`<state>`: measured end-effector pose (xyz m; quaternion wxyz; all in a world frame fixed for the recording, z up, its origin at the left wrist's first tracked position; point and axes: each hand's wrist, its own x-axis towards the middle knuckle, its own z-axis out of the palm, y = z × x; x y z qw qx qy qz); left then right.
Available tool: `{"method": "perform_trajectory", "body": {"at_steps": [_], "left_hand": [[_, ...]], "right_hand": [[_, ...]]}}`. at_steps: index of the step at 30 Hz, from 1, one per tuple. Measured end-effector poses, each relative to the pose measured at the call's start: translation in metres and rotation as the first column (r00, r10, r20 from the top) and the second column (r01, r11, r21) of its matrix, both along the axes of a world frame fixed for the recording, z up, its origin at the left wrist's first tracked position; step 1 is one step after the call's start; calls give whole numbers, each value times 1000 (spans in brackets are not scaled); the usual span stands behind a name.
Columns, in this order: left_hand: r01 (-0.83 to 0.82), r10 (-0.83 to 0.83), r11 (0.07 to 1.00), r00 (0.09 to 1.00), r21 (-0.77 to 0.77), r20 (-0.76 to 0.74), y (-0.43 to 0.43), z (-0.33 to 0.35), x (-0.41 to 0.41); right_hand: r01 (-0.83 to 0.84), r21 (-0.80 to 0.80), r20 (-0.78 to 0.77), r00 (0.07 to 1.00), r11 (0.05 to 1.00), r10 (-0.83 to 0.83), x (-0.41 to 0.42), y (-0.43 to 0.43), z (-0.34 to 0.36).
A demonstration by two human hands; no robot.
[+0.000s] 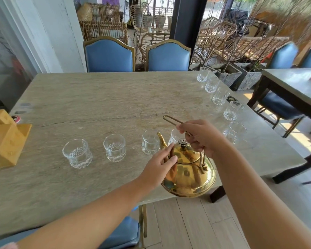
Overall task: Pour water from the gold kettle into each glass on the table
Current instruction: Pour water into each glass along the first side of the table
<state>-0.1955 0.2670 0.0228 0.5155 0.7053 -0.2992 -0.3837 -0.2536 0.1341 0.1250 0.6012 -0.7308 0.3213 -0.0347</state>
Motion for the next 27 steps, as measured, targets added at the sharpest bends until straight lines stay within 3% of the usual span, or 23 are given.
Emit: {"method": "perform_trajectory", "body": {"at_steps": [8, 13, 27], "left_hand": [[43, -56, 998, 952, 47, 300, -1, 7, -11], [56, -67, 997, 961, 47, 269, -12, 12, -20], [-4, 4, 1000, 988, 3, 154, -79, 21, -67]], "right_hand": [[59, 90, 129, 989, 994, -70, -28, -3, -7], [80, 127, 166, 981, 989, -101, -45, -16, -3], [-7, 86, 56, 998, 996, 2, -74, -82, 20]]}}
